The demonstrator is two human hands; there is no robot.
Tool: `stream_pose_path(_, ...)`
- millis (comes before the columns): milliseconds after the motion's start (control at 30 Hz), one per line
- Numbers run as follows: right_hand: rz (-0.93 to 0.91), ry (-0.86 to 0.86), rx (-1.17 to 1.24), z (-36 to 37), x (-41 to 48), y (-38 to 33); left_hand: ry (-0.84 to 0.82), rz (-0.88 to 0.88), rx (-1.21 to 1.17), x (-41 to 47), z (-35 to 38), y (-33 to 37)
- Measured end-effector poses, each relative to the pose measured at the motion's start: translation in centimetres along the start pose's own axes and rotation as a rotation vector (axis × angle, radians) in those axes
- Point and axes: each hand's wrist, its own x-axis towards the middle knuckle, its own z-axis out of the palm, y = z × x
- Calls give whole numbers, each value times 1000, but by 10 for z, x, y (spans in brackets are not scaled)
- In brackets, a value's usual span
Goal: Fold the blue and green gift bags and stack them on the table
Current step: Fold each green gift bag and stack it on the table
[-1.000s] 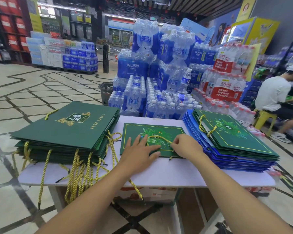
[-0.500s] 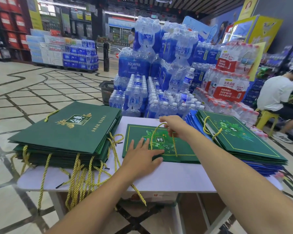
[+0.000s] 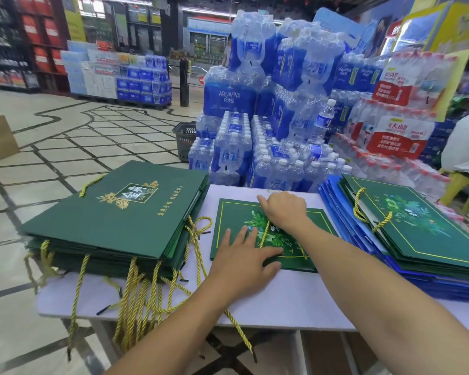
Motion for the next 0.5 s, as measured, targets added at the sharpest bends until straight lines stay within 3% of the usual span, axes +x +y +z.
stream_pose_path(233, -13, -78, 148, -20, -8, 17, -2, 1, -49, -1, -3, -2)
stream_pose_path(500, -337, -305, 344, -55, -103, 56, -88, 30, -37, 7, -19, -7)
